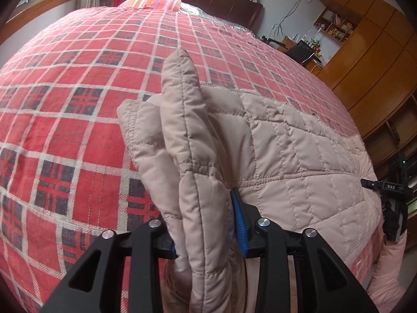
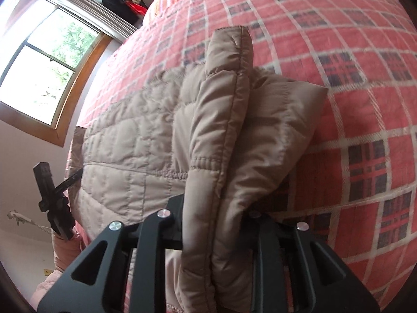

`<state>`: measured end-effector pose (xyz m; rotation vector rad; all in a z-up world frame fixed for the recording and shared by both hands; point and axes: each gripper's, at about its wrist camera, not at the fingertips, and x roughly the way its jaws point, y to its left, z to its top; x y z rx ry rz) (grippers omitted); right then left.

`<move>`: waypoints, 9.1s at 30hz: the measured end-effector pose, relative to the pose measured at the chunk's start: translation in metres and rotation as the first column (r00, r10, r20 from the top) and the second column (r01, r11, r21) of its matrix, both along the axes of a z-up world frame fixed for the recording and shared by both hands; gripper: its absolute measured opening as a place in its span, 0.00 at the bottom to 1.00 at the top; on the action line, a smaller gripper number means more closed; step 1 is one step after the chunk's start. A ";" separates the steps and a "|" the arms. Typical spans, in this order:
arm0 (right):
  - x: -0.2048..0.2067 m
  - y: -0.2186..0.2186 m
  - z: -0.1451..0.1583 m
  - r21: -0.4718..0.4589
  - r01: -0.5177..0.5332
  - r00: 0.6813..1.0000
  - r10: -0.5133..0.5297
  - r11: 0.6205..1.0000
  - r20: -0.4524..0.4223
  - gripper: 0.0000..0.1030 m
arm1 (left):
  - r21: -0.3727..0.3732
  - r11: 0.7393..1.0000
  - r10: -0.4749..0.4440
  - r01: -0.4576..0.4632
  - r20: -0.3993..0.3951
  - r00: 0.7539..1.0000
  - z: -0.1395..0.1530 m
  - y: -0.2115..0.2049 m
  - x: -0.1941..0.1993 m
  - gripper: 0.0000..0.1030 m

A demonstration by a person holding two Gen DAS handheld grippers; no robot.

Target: Fold large clothes

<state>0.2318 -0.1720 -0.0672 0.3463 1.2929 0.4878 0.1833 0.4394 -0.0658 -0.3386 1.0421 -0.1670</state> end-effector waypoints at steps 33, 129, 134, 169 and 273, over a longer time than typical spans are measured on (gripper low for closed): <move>-0.045 -0.021 0.075 -0.243 0.077 0.992 -0.049 0.967 0.119 0.61 | -0.010 0.999 0.042 -0.042 -0.022 0.999 0.020 0.008 -0.042 0.52; -0.058 0.012 0.014 -0.235 -0.072 0.990 0.040 0.969 -0.136 0.06 | -0.382 0.920 0.062 -0.083 -0.069 0.996 -0.019 0.057 -0.021 0.78; -0.056 0.010 0.014 -0.230 -0.072 0.989 0.039 0.970 -0.144 0.06 | -0.378 0.926 -0.013 -0.017 -0.075 0.997 -0.018 0.034 -0.015 0.40; -0.067 -0.021 0.007 -0.133 -0.083 0.991 0.068 0.988 -0.115 0.05 | 0.187 0.978 -0.102 0.095 0.027 0.994 0.130 -0.243 -0.011 0.17; -0.004 0.062 0.125 -0.041 -0.077 0.997 0.076 0.996 -0.023 0.13 | 0.179 0.977 -0.133 0.117 0.080 0.988 0.097 -0.197 -0.036 0.46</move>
